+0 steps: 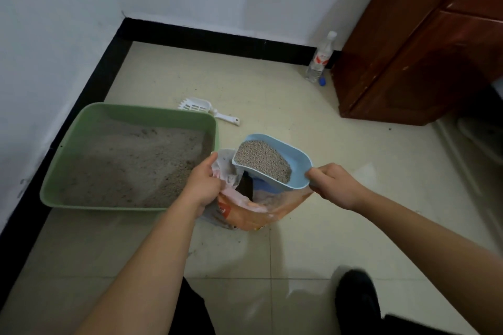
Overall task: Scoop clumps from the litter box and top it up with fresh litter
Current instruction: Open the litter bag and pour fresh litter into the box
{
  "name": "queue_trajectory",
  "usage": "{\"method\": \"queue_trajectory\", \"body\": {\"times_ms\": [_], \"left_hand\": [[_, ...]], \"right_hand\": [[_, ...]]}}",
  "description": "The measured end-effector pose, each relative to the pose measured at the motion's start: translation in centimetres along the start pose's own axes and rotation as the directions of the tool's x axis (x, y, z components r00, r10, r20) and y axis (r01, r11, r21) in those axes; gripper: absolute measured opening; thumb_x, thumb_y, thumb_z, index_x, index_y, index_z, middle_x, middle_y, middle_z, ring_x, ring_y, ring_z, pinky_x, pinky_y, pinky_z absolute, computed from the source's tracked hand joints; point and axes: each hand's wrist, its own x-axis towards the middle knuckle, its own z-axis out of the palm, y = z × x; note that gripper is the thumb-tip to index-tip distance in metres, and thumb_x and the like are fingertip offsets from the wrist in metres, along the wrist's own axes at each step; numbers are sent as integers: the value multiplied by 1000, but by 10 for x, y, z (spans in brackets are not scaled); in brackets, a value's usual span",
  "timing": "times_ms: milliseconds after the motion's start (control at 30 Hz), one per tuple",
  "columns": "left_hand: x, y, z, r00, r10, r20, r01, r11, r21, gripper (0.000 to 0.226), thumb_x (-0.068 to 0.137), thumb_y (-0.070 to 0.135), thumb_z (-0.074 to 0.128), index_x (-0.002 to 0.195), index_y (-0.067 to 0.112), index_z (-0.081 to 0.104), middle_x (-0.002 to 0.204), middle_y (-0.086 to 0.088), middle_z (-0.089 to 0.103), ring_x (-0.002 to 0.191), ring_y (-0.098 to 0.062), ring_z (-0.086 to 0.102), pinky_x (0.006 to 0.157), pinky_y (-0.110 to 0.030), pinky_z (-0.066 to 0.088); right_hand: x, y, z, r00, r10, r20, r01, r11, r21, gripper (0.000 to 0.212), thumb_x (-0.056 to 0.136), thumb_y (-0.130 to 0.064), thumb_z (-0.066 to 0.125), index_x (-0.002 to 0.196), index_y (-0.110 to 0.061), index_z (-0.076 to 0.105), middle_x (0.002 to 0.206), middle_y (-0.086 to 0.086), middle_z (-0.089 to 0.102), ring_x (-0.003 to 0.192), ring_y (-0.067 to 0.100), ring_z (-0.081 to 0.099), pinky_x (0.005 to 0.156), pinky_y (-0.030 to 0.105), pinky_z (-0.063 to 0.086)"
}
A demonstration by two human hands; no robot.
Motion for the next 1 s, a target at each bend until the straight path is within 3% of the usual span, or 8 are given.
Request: {"method": "queue_trajectory", "body": {"times_ms": [100, 233, 300, 467, 567, 633, 833, 1000], "left_hand": [[-5, -1, -2, 1000, -3, -12, 3, 1000, -22, 83, 86, -17, 50, 152, 29, 29, 152, -12, 36, 102, -13, 60, 68, -27, 51], [-5, -13, -6, 999, -28, -33, 25, 997, -70, 80, 84, -17, 51, 148, 29, 37, 148, -9, 44, 106, -19, 61, 73, -33, 56], [-8, -22, -9, 995, -69, -68, 63, 994, -85, 76, 82, -16, 53, 142, 29, 44, 137, -9, 53, 98, -23, 65, 69, -36, 58], [-15, -32, -9, 968, -167, -188, 145, 982, -124, 43, 75, -2, 70, 105, 25, 55, 109, -10, 65, 93, -29, 67, 75, -43, 58], [-14, -38, -13, 948, -204, -243, 169, 973, -156, 31, 74, 4, 74, 98, 16, 59, 102, -11, 68, 91, -30, 68, 79, -47, 58], [-12, -37, -14, 947, -209, -244, 171, 971, -168, 27, 76, 2, 74, 99, 11, 63, 99, -13, 71, 89, -30, 69, 79, -46, 59], [-14, -31, -4, 946, -195, -257, 155, 974, -167, 20, 82, -3, 67, 81, 18, 67, 86, -8, 72, 83, -27, 69, 80, -42, 58], [-12, -28, -3, 938, -195, -288, 172, 980, -104, 19, 84, 3, 67, 101, 13, 66, 89, -9, 71, 78, -23, 69, 63, -33, 57]], "right_hand": [[12, -19, 4, 1000, -31, -5, 31, 999, 10, 40, 91, -25, 47, 54, -15, 37, 52, -1, 37, 53, 16, 30, 57, 32, 30], [46, -58, 15, 998, -67, -7, 66, 993, -97, 45, 91, -39, 48, 54, -12, 52, 55, 3, 54, 52, 17, 43, 56, 32, 39], [68, -83, 29, 994, -106, -9, 100, 961, -258, 55, 93, -49, 42, 66, -5, 62, 72, 13, 67, 62, 22, 55, 62, 37, 48], [107, -142, 89, 968, -192, 161, 249, 663, -706, 42, 100, -40, 38, 115, -9, 63, 116, 14, 63, 97, 30, 59, 75, 34, 44], [112, -152, 112, 935, -267, 234, 337, 462, -820, 25, 96, -17, 48, 116, -10, 61, 112, 10, 63, 94, 26, 60, 71, 32, 43], [115, -147, 115, 923, -322, 211, 339, 421, -841, 27, 94, -13, 49, 120, -12, 60, 98, 7, 60, 83, 23, 55, 68, 31, 43], [111, -125, 101, 882, -437, 173, 414, 547, -728, 36, 97, -27, 44, 130, -19, 55, 103, 9, 61, 91, 28, 61, 68, 35, 45], [90, -102, 68, 881, -473, 2, 410, 762, -500, 27, 97, -41, 46, 98, -20, 62, 78, 2, 62, 69, 22, 57, 54, 30, 39]]}}
